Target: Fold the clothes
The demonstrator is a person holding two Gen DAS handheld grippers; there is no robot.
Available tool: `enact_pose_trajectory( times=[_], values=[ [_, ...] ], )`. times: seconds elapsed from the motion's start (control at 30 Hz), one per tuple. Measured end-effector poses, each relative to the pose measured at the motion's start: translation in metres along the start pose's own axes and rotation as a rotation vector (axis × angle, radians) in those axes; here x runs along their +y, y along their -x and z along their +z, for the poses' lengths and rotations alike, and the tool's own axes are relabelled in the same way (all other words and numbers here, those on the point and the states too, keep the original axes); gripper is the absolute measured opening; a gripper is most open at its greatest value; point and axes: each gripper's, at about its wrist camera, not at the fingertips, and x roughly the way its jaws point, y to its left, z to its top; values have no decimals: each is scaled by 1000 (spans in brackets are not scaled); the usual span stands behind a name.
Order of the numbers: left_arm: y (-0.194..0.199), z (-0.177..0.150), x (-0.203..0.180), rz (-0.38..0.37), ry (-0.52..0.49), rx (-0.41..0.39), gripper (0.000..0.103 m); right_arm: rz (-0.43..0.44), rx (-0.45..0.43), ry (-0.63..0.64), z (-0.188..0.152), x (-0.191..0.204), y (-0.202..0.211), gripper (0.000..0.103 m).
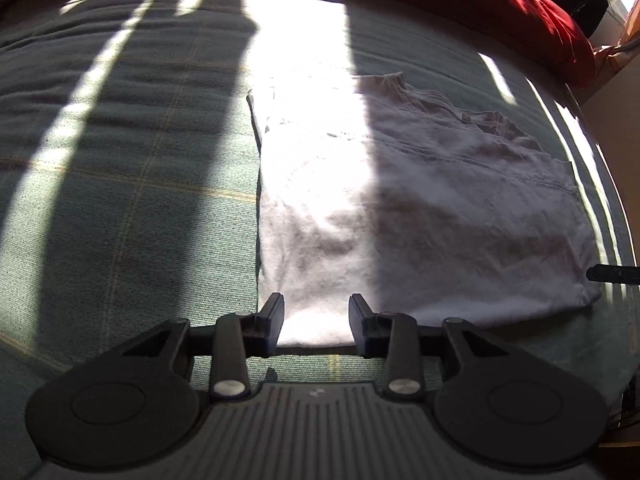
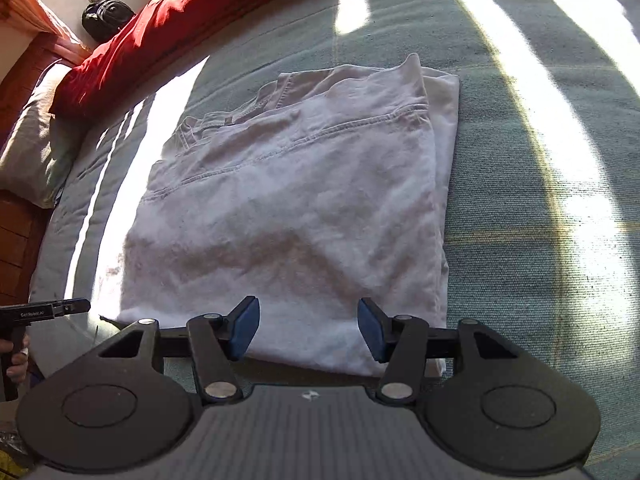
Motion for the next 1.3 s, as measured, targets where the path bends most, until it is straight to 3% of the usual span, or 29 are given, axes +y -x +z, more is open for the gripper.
enact_pose_trajectory(
  times=[0.07,0.17,0.3,0.47,0.57,0.67,0.8,1.03,1.17,1.3],
  values=[
    [-14,7,-9,-9,-25,2,36,2,3,10,3,7,-9,62],
    [-29,7,-7,34,-28,47,37,-33,20,-10,2,3,-20,62],
    [-19,-3,1,40,-1,58,36,-95,19,-43,-4,-4,-12,62],
    [-5,10,-30,87,-194,-41,40,-172,-56,36,2,15,5,64],
    [-20,26,-54,102,-302,-89,44,-208,-96,116,14,33,-6,68],
    [-39,39,-64,106,-343,-102,45,-240,-109,178,27,45,-26,68],
    [-57,42,-50,126,-289,-62,46,-262,-120,238,38,54,-42,68],
    [-38,40,-25,102,-190,-53,46,-296,-126,250,47,54,-49,70],
    [-36,60,-38,91,-230,-127,50,-315,-129,257,52,55,-54,71],
    [-59,74,-44,101,-246,-124,50,-334,-132,264,58,55,-59,71]
  ],
)
